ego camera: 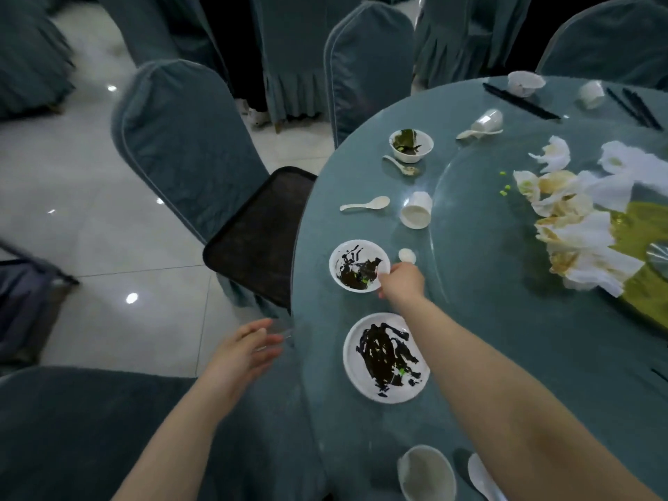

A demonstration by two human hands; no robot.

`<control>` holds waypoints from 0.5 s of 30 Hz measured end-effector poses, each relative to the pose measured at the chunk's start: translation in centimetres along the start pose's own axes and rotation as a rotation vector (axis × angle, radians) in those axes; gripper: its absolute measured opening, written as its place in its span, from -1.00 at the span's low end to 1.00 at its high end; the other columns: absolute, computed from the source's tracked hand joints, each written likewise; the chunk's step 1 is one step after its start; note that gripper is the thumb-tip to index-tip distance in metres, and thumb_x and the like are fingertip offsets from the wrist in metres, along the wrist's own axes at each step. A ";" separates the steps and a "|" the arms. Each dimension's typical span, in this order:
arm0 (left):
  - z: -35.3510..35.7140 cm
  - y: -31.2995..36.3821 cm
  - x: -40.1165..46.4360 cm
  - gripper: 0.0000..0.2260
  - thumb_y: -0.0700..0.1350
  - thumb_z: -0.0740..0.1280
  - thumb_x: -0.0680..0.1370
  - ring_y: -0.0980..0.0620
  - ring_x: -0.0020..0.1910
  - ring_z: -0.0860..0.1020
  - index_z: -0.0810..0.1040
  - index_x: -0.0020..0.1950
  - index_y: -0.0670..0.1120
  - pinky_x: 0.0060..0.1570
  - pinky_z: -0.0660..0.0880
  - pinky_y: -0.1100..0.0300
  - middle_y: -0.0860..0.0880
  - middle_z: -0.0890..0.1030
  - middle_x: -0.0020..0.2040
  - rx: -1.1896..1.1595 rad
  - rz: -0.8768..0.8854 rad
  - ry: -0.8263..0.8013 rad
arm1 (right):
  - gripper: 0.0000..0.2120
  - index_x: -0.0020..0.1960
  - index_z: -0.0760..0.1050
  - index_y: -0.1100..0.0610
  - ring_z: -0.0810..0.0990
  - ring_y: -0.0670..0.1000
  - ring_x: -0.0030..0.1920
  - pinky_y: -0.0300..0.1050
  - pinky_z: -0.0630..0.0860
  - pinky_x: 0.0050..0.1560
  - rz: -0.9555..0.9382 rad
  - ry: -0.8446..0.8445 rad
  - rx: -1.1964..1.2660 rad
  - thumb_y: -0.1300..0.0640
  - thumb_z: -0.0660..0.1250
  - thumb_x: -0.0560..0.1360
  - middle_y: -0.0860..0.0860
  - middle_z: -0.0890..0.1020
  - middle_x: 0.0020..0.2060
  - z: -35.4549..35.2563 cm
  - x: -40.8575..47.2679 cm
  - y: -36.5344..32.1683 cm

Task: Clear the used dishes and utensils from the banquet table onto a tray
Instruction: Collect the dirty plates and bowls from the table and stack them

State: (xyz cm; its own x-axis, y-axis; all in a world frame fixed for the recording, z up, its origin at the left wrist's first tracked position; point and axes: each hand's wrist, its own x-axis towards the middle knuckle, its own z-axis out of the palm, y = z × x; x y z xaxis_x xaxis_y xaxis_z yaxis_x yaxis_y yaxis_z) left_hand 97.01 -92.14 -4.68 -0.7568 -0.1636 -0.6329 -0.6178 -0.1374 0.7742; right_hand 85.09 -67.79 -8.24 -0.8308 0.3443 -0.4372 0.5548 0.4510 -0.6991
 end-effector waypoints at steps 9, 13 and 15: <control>-2.6 1.2 -2.1 -0.70 -0.25 0.27 0.58 0.03 0.00 0.65 0.44 0.31 -0.18 -0.11 0.57 0.25 -0.13 0.66 0.04 -0.165 0.131 -0.122 | -0.93 -0.08 0.51 0.04 0.53 -0.14 -0.55 -0.32 0.40 -0.53 -0.215 -0.075 0.192 0.19 0.34 0.48 -0.01 0.63 -0.47 -0.7 -7.5 -0.6; -2.7 1.1 -3.8 -0.66 -0.21 0.29 0.57 0.00 0.06 0.63 0.42 0.35 -0.14 0.03 0.54 0.15 -0.09 0.67 0.06 -0.138 0.146 -0.227 | -0.96 -0.09 0.57 0.05 0.49 -0.09 -0.53 -0.25 0.46 -0.44 -0.242 -0.134 0.224 0.16 0.36 0.47 -0.03 0.61 -0.52 -1.7 -12.8 0.2; -2.9 0.7 -5.0 -0.72 -0.18 0.29 0.57 -0.01 0.07 0.64 0.47 0.29 -0.09 0.11 0.53 0.08 -0.06 0.69 0.05 -0.094 0.143 -0.317 | -0.96 -0.11 0.59 0.04 0.48 -0.09 -0.54 -0.27 0.45 -0.45 -0.252 -0.144 0.234 0.16 0.37 0.46 -0.04 0.58 -0.53 -2.0 -15.4 0.7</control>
State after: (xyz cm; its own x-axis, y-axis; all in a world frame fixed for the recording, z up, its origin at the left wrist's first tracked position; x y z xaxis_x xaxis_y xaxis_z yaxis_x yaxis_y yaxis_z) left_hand 100.95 -94.24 -0.95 -0.8719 0.1217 -0.4743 -0.4896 -0.2270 0.8419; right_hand 98.39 -71.14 -0.89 -0.9470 0.1198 -0.2981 0.3207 0.3007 -0.8982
